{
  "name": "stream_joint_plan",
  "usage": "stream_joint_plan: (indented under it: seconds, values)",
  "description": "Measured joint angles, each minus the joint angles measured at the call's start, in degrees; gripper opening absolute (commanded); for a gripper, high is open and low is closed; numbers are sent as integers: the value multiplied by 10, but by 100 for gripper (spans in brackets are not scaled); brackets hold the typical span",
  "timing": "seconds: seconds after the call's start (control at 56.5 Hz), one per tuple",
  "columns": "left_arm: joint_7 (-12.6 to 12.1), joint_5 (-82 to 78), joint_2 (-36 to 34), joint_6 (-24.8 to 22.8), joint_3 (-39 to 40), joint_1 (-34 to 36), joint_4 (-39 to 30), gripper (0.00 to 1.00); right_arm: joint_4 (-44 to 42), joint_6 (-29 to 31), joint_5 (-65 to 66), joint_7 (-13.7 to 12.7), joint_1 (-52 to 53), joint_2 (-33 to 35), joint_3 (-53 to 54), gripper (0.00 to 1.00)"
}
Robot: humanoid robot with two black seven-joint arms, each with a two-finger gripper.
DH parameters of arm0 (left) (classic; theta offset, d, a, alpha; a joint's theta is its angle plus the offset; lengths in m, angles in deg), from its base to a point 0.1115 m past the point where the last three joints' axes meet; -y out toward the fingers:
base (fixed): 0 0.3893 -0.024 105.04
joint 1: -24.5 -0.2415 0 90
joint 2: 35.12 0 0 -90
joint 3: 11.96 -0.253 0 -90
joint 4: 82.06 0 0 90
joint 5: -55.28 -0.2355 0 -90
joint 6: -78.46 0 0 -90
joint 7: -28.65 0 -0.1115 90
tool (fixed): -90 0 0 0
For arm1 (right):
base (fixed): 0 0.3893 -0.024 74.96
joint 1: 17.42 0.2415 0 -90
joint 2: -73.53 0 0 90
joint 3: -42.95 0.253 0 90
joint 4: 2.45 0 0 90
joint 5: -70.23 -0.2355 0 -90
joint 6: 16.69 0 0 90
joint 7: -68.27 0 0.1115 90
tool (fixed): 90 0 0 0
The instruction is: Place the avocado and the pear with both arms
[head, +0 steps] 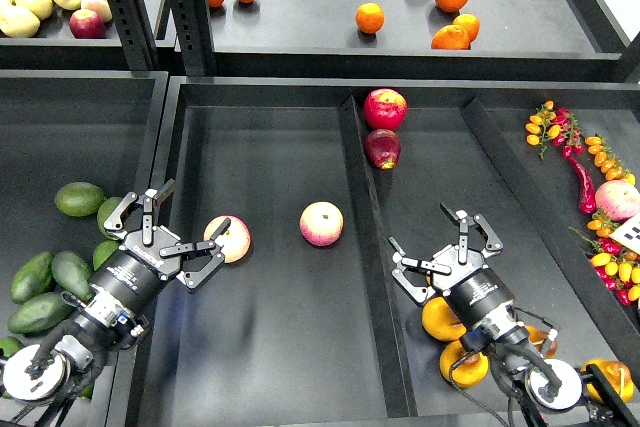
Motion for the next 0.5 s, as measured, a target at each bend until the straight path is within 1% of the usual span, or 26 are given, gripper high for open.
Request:
stream_joint_plan:
  seconds: [0.053, 0.177, 0.248, 0.354, 0.496]
  values:
    - [1, 0, 0, 0, 0, 0, 0, 100, -1, 0, 0, 6, 0, 0, 0, 100]
    - [7, 0, 0, 0, 0, -1, 0, 100, -1, 0, -2, 51, -1, 0, 0, 100]
    - [10, 0, 0, 0, 0, -1, 0, 100, 1, 0, -3, 67, -1, 0, -2, 100]
    - [12, 0, 0, 0, 0, -1, 1, 100, 1, 0, -3, 74, -1, 0, -7, 100]
    - [14, 0, 0, 0, 1, -3, 3, 100, -4, 0, -2, 74, -2, 0, -8, 100]
